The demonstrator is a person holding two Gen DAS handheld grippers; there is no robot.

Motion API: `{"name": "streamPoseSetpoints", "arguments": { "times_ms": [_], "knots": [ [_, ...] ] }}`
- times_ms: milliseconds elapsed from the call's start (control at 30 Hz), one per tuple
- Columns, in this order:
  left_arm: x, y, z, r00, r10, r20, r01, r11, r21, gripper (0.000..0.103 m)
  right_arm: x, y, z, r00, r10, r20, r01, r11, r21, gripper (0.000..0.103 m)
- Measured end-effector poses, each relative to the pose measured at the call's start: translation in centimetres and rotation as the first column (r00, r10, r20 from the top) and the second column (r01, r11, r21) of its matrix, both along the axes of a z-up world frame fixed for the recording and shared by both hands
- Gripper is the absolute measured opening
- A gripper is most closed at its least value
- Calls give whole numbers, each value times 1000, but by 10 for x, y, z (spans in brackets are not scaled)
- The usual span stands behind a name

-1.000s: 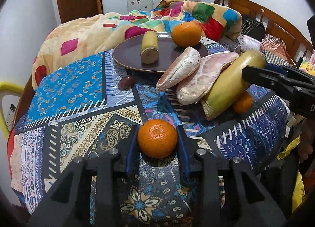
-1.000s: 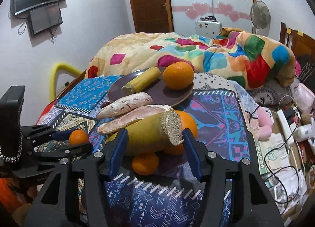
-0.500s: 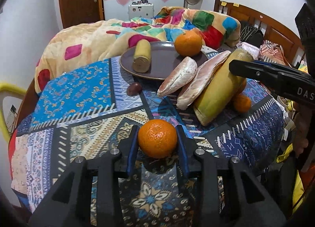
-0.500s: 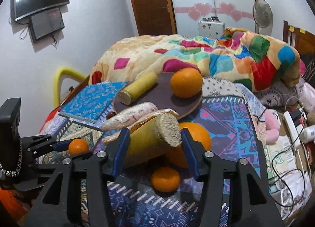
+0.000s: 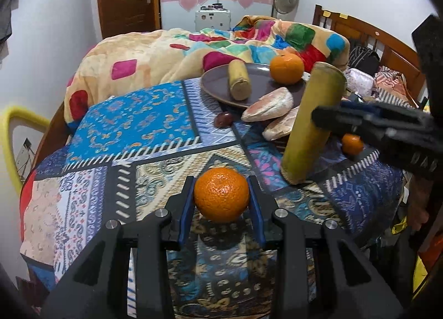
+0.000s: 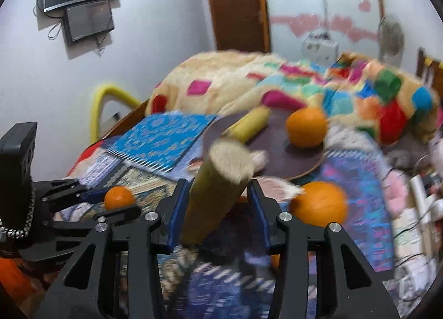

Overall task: Organize fruits
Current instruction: 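Carry the tangerine and long yellow cylinder onto the dark plate and release both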

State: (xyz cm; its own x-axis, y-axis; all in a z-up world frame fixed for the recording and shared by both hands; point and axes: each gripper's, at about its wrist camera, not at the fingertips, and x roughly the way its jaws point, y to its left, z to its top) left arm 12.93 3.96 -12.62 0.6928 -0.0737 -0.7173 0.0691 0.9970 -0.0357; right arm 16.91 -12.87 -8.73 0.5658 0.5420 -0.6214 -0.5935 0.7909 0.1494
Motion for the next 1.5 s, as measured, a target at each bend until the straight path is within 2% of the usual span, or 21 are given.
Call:
{"name": "streamPoseSetpoints", "arguments": {
  "times_ms": [233, 467, 667, 767, 867, 933, 1200, 1367, 1500],
  "knots": [
    [-4, 17, -4, 1000, 29, -1, -29, 1000, -2, 36, 12, 31, -20, 998, 37, -44, -37, 999, -4, 35],
    [-2, 31, -8, 999, 53, -8, -53, 998, -20, 36, 5, 51, -15, 999, 50, 15, -48, 991, -121, 39],
    [1, 32, -10, 999, 52, -12, -52, 998, -23, 36, 2, 57, -14, 998, 51, 33, -45, 986, -163, 42],
    [1, 31, -10, 999, 51, -11, -52, 998, -23, 36, 1, 62, -15, 997, 46, 57, -35, 981, -189, 41],
    [1, 30, -9, 999, 52, -10, -52, 998, -23, 36, 1, 66, -16, 997, 46, 56, -34, 983, -183, 34],
    [1, 30, -7, 999, 51, -8, -51, 998, -20, 36, 2, 62, -18, 999, 48, 25, -44, 987, -155, 34],
    [0, 25, 4, 999, 40, 13, -39, 999, -22, 36, -4, 42, -9, 999, 35, 17, -33, 993, -110, 34],
    [1, 19, 8, 1000, 10, 12, -9, 1000, -21, 36, -6, 24, -2, 999, 49, -7, -50, 992, -113, 34],
    [-3, 14, 4, 1000, -4, -5, 4, 1000, -15, 36, -15, 16, -10, 997, 72, -30, -76, 985, -157, 33]
  ]
}}
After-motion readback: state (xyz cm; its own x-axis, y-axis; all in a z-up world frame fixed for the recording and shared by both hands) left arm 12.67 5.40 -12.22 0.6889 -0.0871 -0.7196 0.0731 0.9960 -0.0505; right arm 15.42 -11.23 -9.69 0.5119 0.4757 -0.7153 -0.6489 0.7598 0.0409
